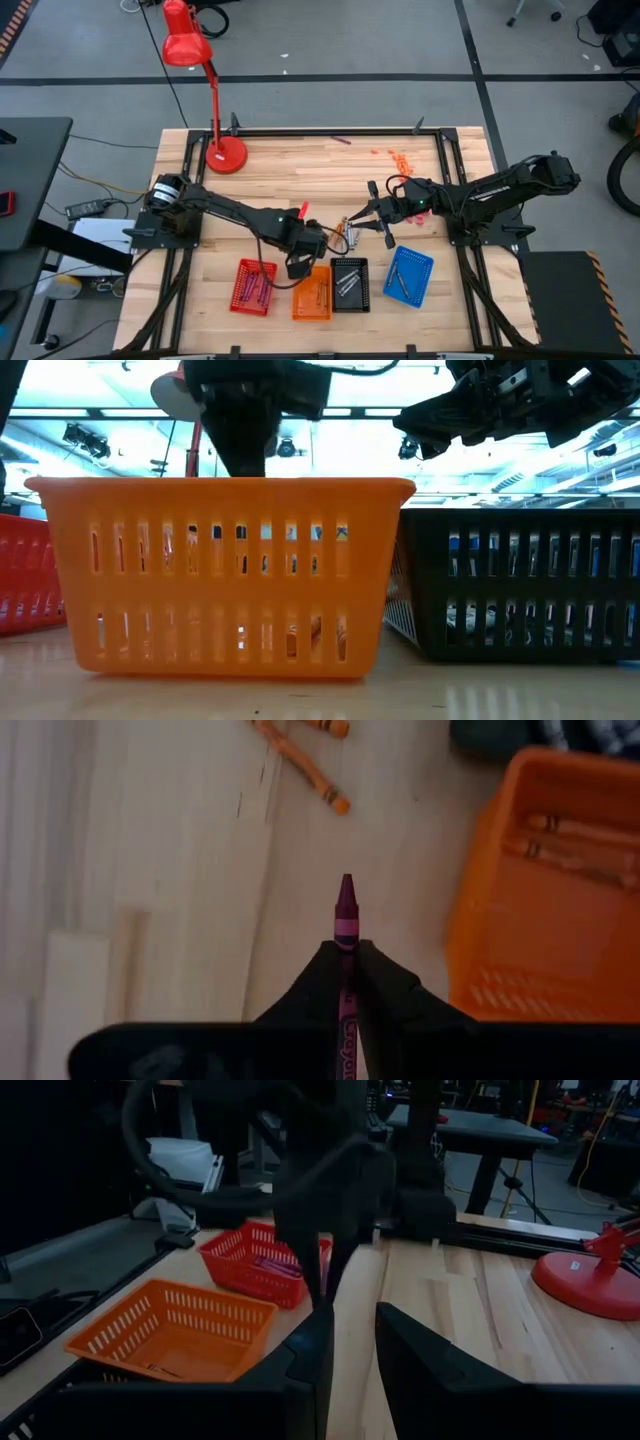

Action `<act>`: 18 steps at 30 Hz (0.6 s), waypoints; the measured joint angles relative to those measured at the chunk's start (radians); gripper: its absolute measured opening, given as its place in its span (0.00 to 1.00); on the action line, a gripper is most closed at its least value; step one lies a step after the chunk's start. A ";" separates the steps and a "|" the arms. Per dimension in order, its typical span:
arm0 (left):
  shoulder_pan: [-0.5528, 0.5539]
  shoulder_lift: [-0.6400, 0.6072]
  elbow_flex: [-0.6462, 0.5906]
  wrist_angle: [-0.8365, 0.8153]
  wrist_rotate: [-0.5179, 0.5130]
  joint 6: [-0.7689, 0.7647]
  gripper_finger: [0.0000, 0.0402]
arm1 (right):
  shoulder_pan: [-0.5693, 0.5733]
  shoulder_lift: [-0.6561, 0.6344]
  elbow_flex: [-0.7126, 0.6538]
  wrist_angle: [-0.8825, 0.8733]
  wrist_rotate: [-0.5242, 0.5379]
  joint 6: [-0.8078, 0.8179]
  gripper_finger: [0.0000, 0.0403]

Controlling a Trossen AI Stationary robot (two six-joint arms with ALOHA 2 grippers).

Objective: Sort crayons
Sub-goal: Put the violet crayon into the red bin

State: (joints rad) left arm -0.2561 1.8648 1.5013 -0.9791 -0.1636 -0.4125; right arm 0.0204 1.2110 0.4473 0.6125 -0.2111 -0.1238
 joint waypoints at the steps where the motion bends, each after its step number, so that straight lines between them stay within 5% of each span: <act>1: -0.005 -0.001 0.013 -0.022 0.000 -0.017 0.05 | 0.000 0.000 0.000 -0.003 0.000 0.000 0.20; 18: -0.231 -0.013 0.047 -0.273 0.000 -0.546 0.09 | 0.000 0.000 0.000 -0.003 0.000 0.009 0.20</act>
State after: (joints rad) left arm -0.4872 1.8523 1.5488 -1.2520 -0.1636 -0.9581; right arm 0.0204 1.2110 0.4473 0.6090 -0.2111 -0.1150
